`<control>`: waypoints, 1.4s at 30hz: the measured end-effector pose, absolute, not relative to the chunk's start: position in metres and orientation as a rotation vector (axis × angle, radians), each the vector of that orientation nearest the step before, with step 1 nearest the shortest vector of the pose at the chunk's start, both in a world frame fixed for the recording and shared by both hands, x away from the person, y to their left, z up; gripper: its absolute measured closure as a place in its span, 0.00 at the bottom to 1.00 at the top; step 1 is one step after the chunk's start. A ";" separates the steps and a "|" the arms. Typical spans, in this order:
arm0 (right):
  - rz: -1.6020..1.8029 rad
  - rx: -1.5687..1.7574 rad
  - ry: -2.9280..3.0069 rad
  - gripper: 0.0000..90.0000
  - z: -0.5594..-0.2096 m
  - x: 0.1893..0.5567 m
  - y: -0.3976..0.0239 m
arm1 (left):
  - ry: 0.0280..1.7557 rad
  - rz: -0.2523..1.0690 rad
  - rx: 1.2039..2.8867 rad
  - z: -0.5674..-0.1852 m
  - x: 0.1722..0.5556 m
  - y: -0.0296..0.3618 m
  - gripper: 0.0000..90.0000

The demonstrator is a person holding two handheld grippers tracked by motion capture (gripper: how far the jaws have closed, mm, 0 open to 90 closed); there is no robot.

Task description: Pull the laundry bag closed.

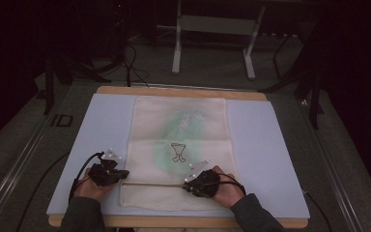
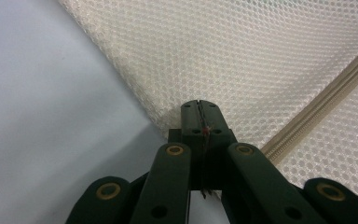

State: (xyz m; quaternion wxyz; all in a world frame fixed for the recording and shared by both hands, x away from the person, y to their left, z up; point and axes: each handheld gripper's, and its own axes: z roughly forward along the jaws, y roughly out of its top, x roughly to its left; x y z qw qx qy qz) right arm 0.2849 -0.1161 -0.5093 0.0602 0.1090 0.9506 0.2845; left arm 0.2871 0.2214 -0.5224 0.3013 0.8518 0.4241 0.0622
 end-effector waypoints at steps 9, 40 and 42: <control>0.871 0.360 2.870 0.91 -0.509 0.285 -0.126 | 1.125 0.161 2.261 -0.522 0.287 0.222 1.00; 0.871 0.483 2.844 0.91 -0.506 0.285 -0.179 | 1.118 0.159 2.261 -0.523 0.287 0.222 1.00; 0.872 0.493 2.842 0.91 -0.506 0.285 -0.182 | 1.117 0.159 2.262 -0.523 0.288 0.222 1.00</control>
